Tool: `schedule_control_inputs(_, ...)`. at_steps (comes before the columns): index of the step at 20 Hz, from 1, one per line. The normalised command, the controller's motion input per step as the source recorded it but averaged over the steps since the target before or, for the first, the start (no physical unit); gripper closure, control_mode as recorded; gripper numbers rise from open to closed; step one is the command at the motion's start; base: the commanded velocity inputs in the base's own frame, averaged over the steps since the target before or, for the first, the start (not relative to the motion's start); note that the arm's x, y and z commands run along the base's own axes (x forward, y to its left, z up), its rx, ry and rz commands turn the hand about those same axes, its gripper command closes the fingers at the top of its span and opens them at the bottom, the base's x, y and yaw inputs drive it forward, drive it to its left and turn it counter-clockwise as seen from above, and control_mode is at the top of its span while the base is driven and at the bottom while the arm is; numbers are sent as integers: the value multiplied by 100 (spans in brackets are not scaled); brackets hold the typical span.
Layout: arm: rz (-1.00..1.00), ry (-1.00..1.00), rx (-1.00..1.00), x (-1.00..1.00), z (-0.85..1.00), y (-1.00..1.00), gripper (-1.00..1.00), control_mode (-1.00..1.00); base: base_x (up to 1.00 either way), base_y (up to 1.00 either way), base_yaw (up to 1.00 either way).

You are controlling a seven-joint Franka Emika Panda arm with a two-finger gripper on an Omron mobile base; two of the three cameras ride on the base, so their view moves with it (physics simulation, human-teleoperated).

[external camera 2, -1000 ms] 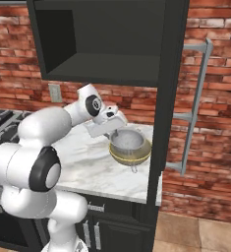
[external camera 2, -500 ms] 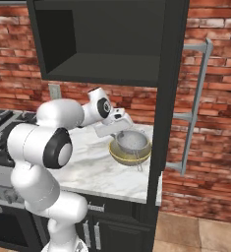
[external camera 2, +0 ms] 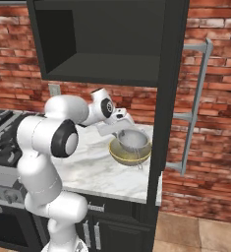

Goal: Open the cabinet and setup a tea strainer by placing it in the bowl upright.

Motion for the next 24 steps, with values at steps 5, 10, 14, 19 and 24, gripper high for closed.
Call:
schedule_control_inputs(5,1,-4,1,25,-16,0,100,-100,0,0,0)
schedule_control_inputs(10,1,0,0,25,-33,0,100,-100,0,0,0)
schedule_control_inputs(14,2,0,0,13,-30,0,100,-100,0,0,0)
schedule_control_inputs(19,1,0,0,0,-18,0,100,-100,0,0,0)
schedule_control_inputs(24,0,0,0,-6,-1,0,100,-100,0,0,0)
